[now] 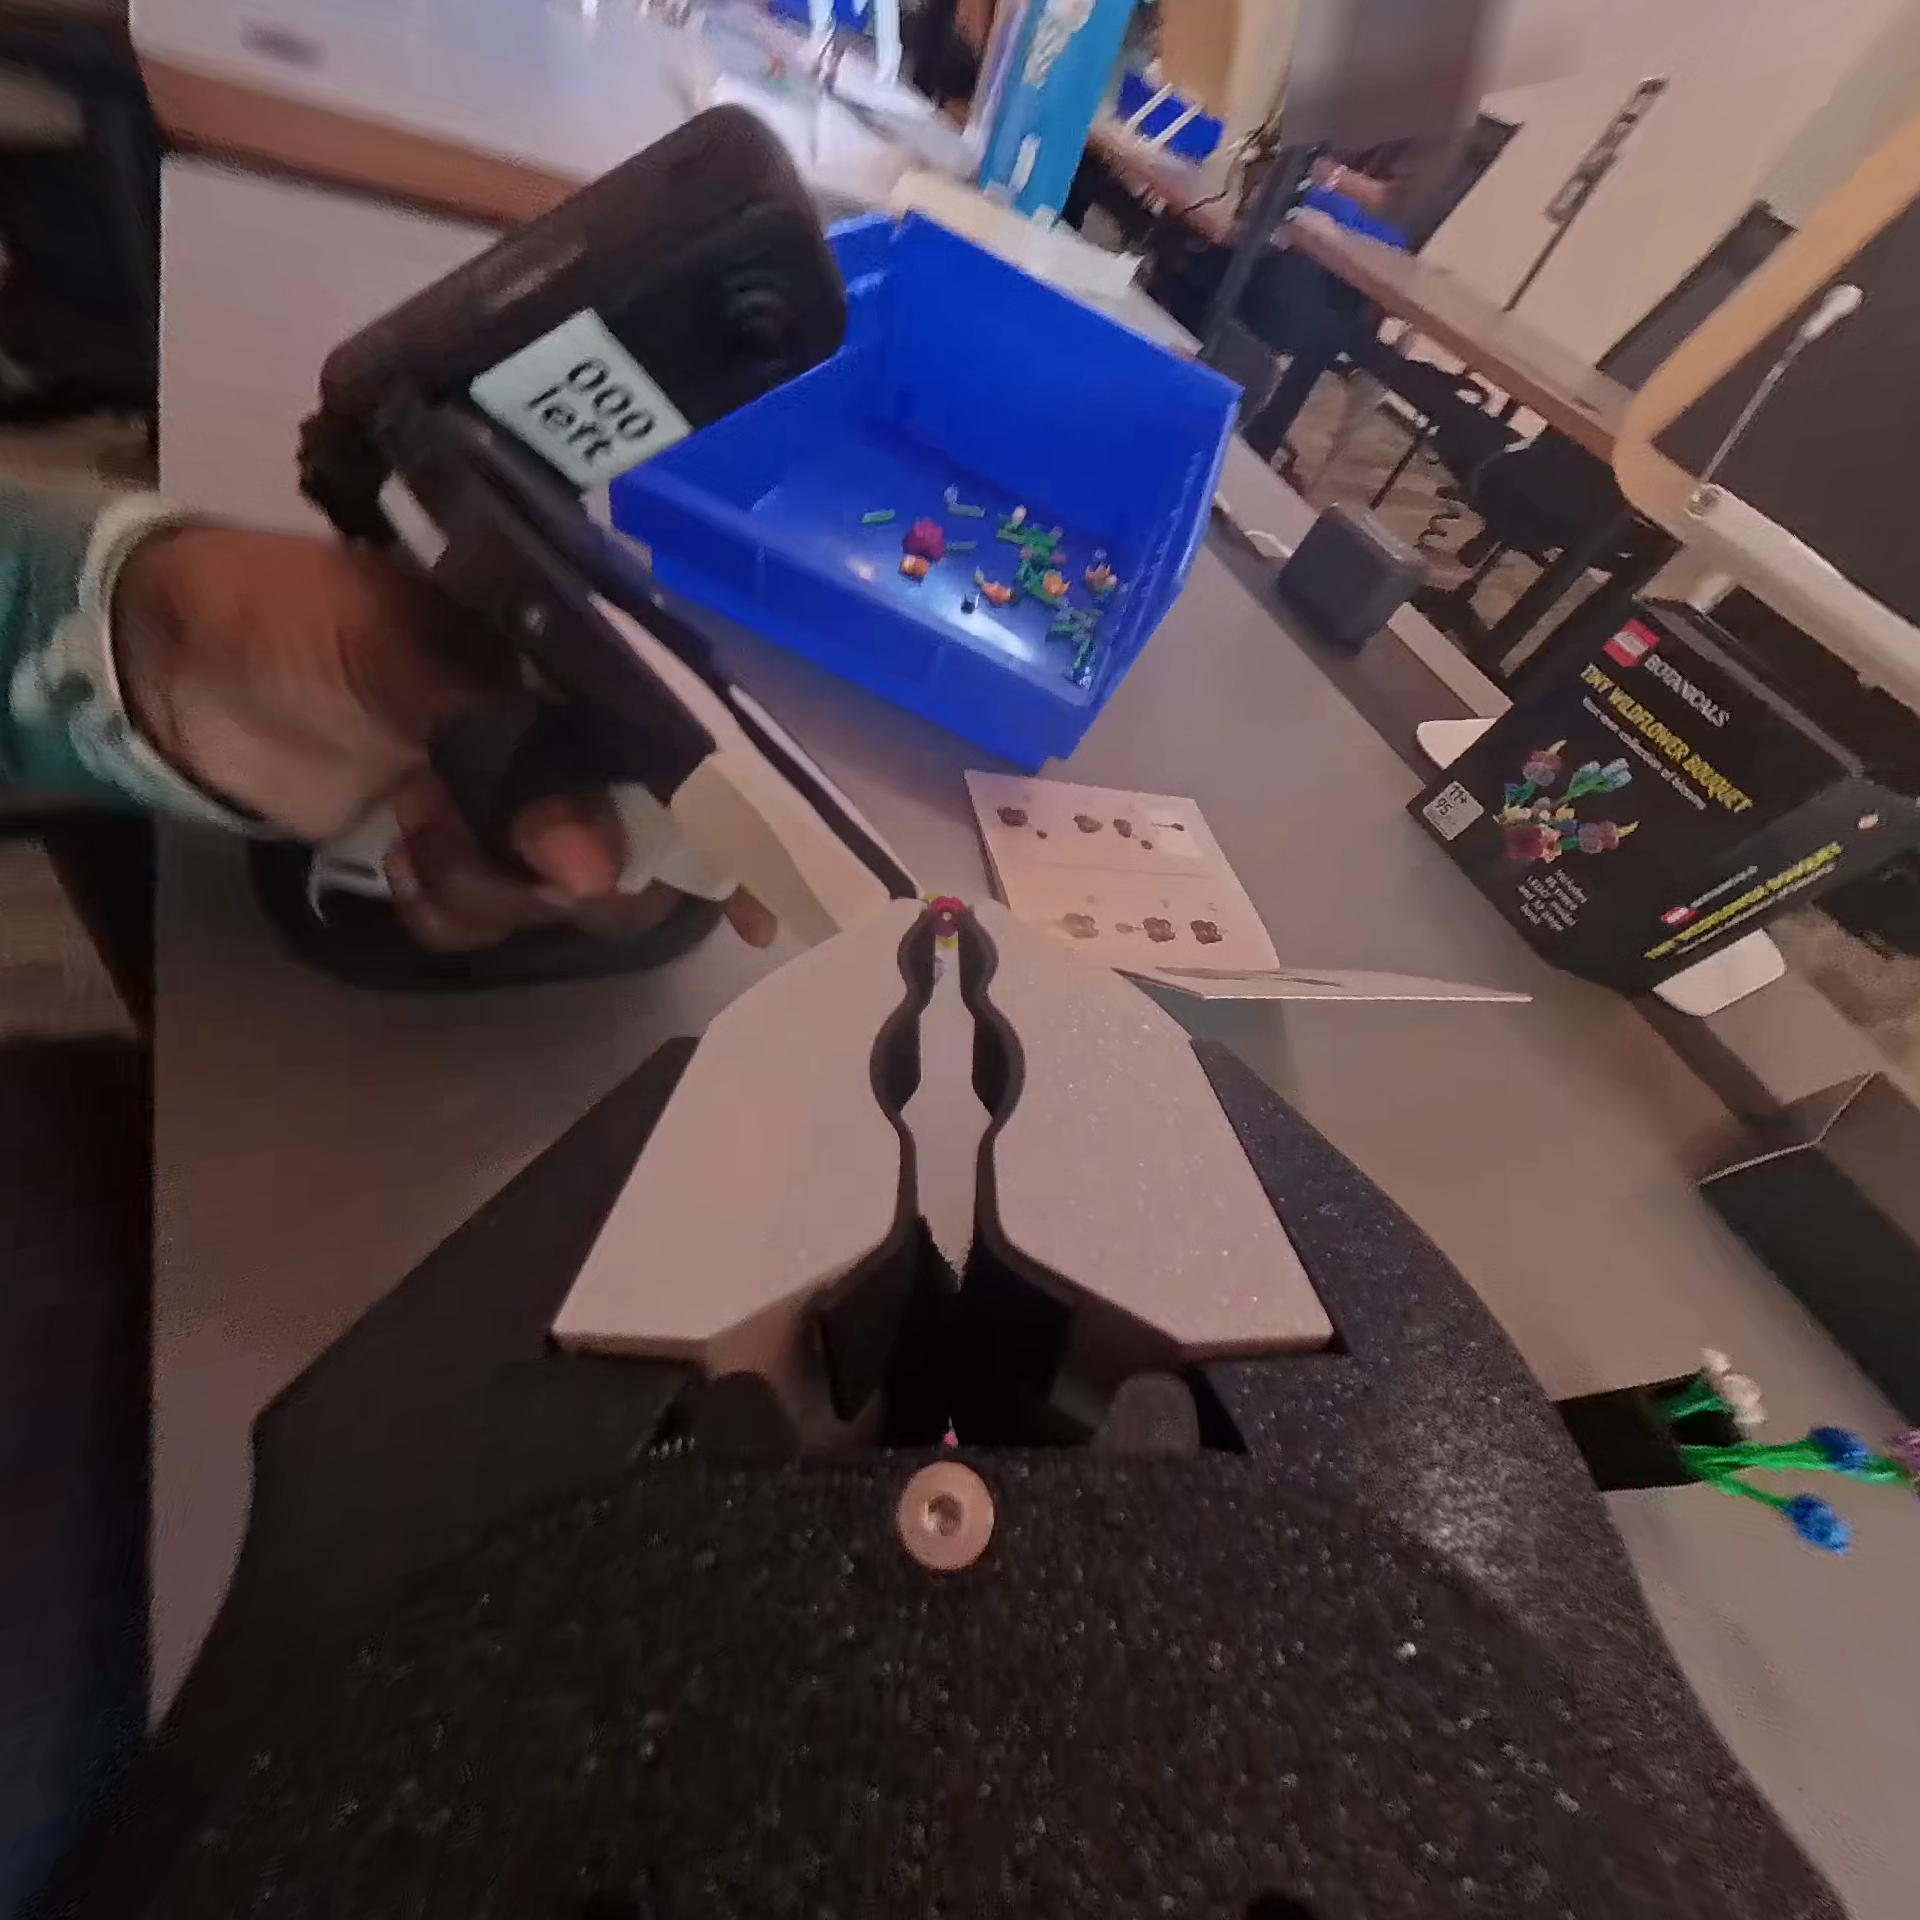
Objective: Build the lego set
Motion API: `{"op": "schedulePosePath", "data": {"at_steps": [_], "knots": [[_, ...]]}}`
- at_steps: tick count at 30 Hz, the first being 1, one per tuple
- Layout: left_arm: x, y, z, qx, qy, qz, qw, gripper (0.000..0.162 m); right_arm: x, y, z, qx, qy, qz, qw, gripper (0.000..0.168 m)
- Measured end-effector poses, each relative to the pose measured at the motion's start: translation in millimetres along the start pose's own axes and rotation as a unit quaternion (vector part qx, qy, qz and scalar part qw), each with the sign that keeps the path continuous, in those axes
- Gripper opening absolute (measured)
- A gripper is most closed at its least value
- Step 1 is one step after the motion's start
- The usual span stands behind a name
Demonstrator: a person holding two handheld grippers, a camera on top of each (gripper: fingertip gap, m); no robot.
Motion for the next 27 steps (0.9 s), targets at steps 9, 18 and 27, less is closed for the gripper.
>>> {"op": "schedulePosePath", "data": {"at_steps": [9,18,27], "knots": [[-4.2,7.2,4.5,0.119,0.081,0.065,0.987,0.019,2.3,3.6,-4.2,0.194,-0.03,0.086,0.977,0.004],[-3.5,7.4,5.8,0.153,0.111,0.085,0.978,0.019,3.5,0.3,-2.9,0.264,-0.036,0.117,0.957,0.004],[-1.9,5.5,4.8,0.192,0.146,0.083,0.967,0.019,4.0,-4.4,-3.7,0.297,-0.042,0.133,0.945,0.004]]}}
Point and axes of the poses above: each gripper's, where its closed fingertips meet, x out along the fingers, y out of its top, z = x × y across the jaws, the point moved 1 cm from there along -x, back along the fingers, and after that the axes turned 3 degrees about -x, right-handed, at the moved point
